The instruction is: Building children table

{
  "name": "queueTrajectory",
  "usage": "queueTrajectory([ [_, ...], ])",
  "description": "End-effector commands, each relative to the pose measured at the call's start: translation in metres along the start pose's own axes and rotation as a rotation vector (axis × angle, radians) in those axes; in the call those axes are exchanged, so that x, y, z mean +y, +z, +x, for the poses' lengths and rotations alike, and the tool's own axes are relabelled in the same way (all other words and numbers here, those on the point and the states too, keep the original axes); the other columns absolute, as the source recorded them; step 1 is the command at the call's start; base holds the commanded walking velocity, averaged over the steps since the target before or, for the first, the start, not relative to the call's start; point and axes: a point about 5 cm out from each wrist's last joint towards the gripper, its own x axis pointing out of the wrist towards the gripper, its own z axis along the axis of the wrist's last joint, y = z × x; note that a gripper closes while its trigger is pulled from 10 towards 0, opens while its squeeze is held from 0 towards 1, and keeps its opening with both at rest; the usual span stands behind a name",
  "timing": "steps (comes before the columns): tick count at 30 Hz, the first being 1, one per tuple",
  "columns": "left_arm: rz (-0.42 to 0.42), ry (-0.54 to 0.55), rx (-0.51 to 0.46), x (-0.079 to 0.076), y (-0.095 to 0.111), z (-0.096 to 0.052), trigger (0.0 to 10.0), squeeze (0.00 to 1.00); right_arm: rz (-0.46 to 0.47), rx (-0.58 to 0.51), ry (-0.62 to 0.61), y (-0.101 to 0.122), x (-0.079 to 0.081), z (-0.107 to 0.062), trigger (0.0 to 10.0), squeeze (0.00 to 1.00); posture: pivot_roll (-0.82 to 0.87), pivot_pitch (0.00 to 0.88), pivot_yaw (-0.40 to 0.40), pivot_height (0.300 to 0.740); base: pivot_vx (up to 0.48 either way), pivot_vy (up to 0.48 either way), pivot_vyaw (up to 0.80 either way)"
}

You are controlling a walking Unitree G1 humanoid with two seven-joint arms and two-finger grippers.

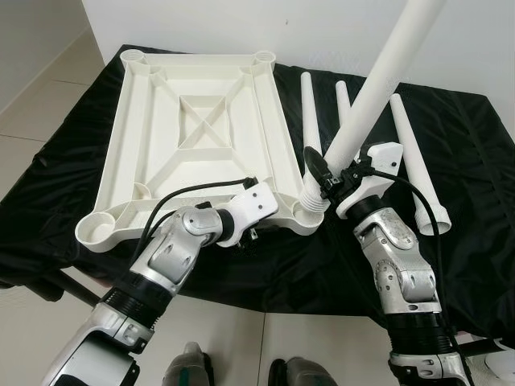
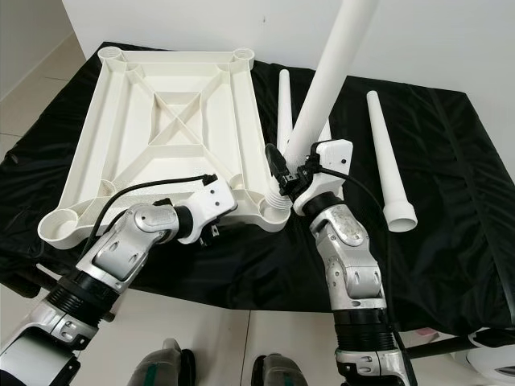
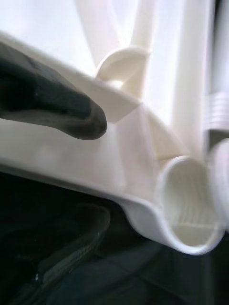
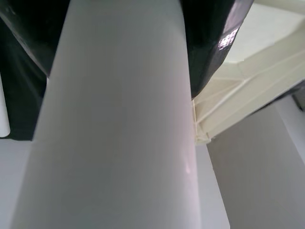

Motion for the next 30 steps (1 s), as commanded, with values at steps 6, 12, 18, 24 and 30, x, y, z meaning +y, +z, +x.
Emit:
queueTrajectory([
  [6, -0.059, 0.032, -0.131, 0.014, 0.02, -0.013, 10.0, 0.0, -0.025, -0.077, -0.086, 0.012, -0.012, 0.003, 10.0, 0.0, 0.03, 0.052, -0.034, 0.74, 0.0, 0.0, 0.0],
  [12, -0.14, 0.358, -0.308, 0.053, 0.039, -0.027, 10.0, 0.0, -0.071, -0.11, -0.181, 0.013, -0.026, 0.003, 10.0, 0.0, 0.03, 0.049, -0.034, 0.74, 0.0, 0.0, 0.0],
  [18, -0.243, 0.557, -0.367, 0.071, 0.038, -0.036, 10.0, 0.0, -0.098, -0.125, -0.207, 0.01, -0.031, 0.0, 10.0, 0.0, 0.04, 0.033, -0.038, 0.74, 0.0, 0.0, 0.0],
  [24, -0.389, 0.883, -0.423, 0.083, 0.014, -0.063, 10.0, 0.0, -0.175, -0.128, -0.231, 0.001, -0.033, -0.006, 10.0, 0.0, 0.04, 0.012, -0.032, 0.74, 0.0, 0.0, 0.0],
  [30, -0.287, 1.065, -0.344, 0.075, -0.008, -0.082, 10.0, 0.0, -0.214, -0.127, -0.261, -0.003, -0.033, -0.012, 10.0, 0.0, 0.05, 0.0, -0.031, 0.74, 0.0, 0.0, 0.0],
])
